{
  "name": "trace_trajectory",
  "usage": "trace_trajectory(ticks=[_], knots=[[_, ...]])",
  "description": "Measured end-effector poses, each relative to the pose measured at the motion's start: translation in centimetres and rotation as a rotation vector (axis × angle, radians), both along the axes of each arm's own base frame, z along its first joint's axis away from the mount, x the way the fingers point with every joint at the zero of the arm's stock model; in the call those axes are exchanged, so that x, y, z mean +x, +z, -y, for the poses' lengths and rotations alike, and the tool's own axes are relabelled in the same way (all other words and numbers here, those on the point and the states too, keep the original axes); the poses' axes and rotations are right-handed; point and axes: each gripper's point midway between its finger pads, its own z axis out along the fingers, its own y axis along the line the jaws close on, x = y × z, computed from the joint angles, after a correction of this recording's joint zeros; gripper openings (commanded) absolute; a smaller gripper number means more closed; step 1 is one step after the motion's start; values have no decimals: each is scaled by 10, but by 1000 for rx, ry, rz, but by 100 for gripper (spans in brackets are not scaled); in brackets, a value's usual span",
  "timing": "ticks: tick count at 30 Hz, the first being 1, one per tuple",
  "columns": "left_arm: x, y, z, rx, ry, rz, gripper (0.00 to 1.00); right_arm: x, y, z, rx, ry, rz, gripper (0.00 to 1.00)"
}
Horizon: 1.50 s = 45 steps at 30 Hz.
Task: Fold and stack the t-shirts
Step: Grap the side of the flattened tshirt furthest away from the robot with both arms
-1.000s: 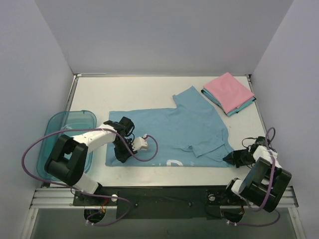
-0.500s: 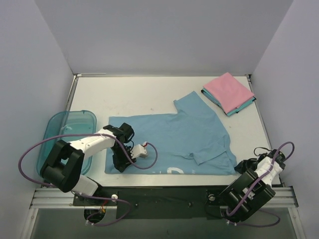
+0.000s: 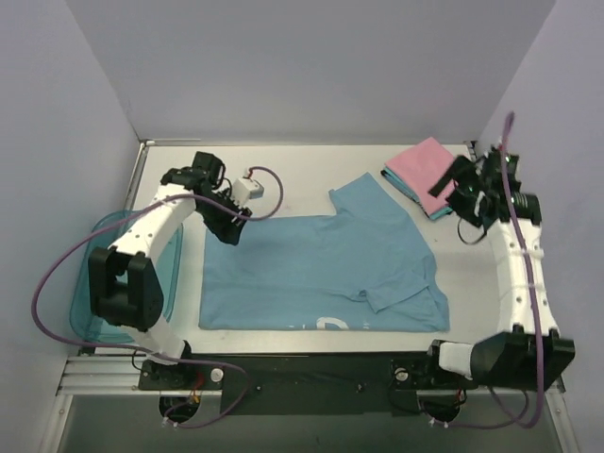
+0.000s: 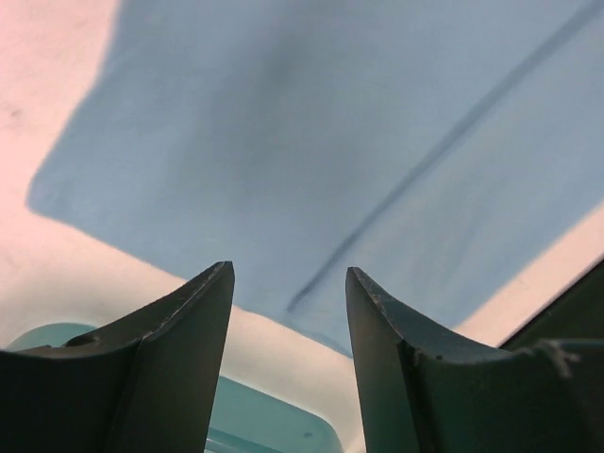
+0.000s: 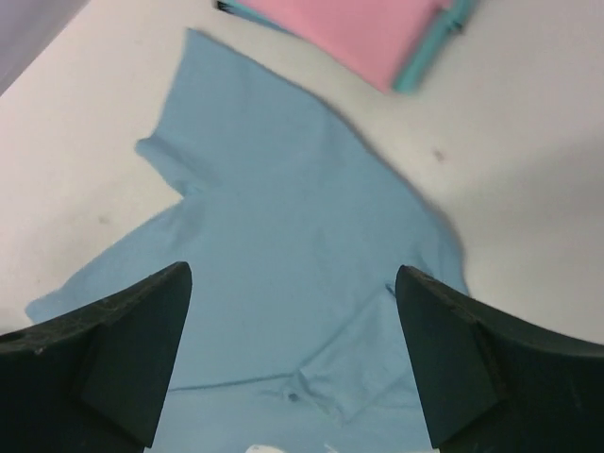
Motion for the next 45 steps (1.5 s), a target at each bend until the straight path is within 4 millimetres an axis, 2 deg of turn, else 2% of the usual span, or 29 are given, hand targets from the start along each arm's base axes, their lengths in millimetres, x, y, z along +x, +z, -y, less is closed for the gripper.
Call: trace_trajectory(ticks=[3, 6, 8, 10, 12, 15, 18, 24, 32, 38, 40, 41, 42, 44, 45], knots=[[46, -15, -32, 6, 150, -35, 61, 68, 41, -33, -99, 230, 52, 79], [79, -32, -62, 29, 257, -59, 61, 135, 34, -63, -166, 397, 5, 77], [96, -41, -79, 65, 302, -54, 61, 177, 12, -79, -200, 474, -41, 74], [106, -44, -88, 99, 311, -40, 61, 206, -22, -94, -202, 536, -96, 72], [116, -44, -91, 122, 303, -21, 61, 223, -59, -107, -185, 585, -157, 72], [132, -44, -93, 136, 287, -1, 61, 244, -101, -122, -159, 621, -186, 72], [142, -50, -95, 144, 279, -6, 61, 253, -128, -132, -144, 630, -188, 70], [137, -71, -96, 156, 242, -68, 61, 279, -142, -143, -119, 565, -129, 70], [128, -78, -94, 152, 194, -108, 60, 296, -181, -145, -55, 407, -133, 71], [118, -89, -93, 145, 191, -151, 60, 309, -181, -148, -19, 356, -82, 69], [113, -93, -91, 133, 189, -170, 60, 309, -182, -151, 1, 360, -79, 60], [111, -94, -90, 128, 187, -178, 60, 310, -181, -153, 16, 363, -72, 50], [110, -95, -89, 122, 186, -183, 60, 311, -182, -156, 30, 364, -70, 45], [109, -95, -88, 114, 184, -185, 60, 312, -186, -159, 49, 367, -66, 23], [109, -95, -88, 113, 183, -185, 60, 312, -185, -160, 51, 370, -62, 17]])
